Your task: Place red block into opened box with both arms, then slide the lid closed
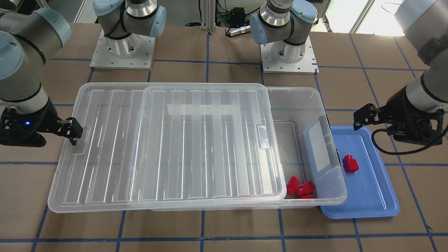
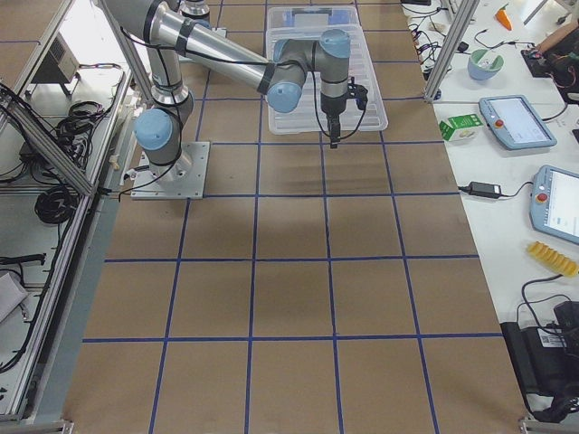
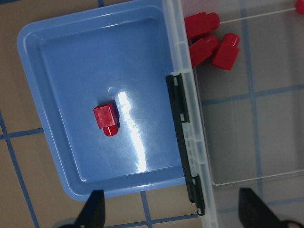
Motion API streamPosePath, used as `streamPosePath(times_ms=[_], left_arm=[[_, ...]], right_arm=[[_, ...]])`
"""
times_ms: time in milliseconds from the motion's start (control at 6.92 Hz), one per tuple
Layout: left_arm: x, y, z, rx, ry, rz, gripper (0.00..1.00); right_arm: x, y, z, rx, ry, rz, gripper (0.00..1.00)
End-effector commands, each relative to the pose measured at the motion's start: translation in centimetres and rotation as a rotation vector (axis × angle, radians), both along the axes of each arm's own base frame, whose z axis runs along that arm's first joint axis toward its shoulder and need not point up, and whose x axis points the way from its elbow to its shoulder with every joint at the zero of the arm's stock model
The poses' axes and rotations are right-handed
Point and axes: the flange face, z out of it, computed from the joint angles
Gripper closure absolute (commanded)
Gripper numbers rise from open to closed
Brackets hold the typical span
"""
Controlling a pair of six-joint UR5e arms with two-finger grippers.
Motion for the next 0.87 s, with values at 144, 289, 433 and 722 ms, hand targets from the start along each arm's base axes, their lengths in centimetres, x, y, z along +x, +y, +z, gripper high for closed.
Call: streamPosePath(times_ms=[144,289,433,722], left_arm=[[5.5,-1.4,-6.6,0.097,0.045,0.028,0.00],[6.7,-2.5,-9.8,0.081,0.043,0.011,0.00],[9.0,-2.3,-13.7,0.039,0.042,0.024,0.00],[9.1,-1.0,-19.5,0.001,0.029,0.046,0.00]], right_arm=[[-3.3,0.6,1.4,-0.007,0.041,-0.007,0.00],[-3.4,0.9,1.8,-0.013,0.042,-0.009,0.00],[-3.3,0.9,2.0,-0.017,0.043,-0.009,0.00],[-1.6,1.8,5.2,-0.037,-0.012,0.002,0.00]])
